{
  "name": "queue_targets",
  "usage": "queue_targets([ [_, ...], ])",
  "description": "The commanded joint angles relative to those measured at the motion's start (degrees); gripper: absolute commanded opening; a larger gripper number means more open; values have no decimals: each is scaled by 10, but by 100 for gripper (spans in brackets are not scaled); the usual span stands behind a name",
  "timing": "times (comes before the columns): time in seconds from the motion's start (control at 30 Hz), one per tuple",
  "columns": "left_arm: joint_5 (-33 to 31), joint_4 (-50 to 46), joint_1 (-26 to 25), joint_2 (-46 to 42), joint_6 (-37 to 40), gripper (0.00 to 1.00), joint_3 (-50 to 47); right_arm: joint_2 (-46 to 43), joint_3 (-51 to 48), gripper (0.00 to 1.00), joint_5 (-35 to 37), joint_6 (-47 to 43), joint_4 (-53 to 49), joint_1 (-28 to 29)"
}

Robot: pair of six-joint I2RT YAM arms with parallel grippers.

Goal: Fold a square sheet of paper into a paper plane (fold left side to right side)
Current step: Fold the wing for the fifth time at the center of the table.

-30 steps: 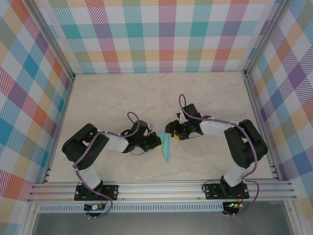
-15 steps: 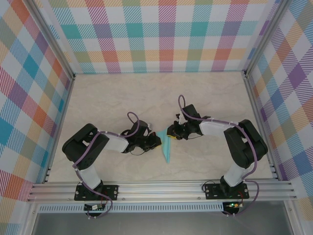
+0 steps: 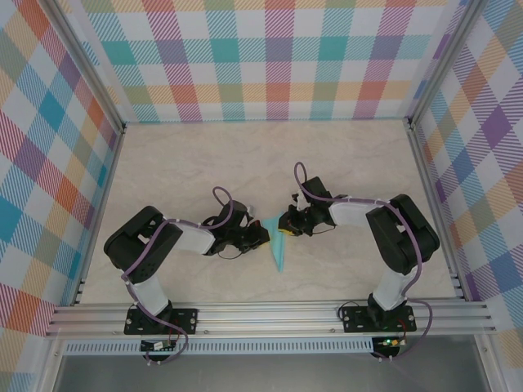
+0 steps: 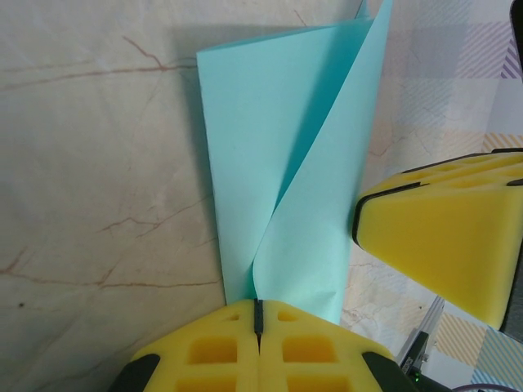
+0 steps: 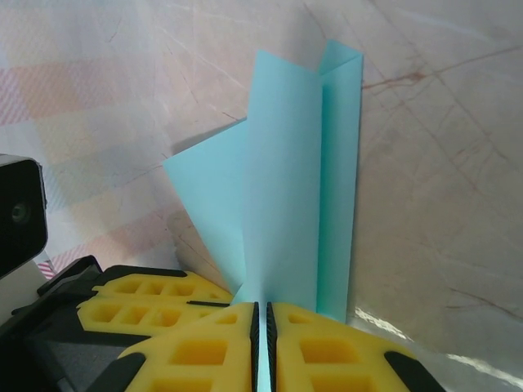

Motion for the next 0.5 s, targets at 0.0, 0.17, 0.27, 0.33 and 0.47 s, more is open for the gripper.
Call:
queue_targets([
  [0.0,-21,-27,3,4,14,0,-6,5,16,13,15,-23,-25,4],
  [0.17,-19,-27,3,6,16,0,-3,-2,16,13,25,-30,-39,4],
  [0.27,-18,-29,3,7,17,0,-1,-15,22,13,33,-37,-52,4],
  [0.33,-16,-29,2,8,19,0,2,-17,30,13,37,-45,-69,5],
  [0.47,-16,-36,0,8,24,0,6,-49,37,13,35,-52,-66,10],
])
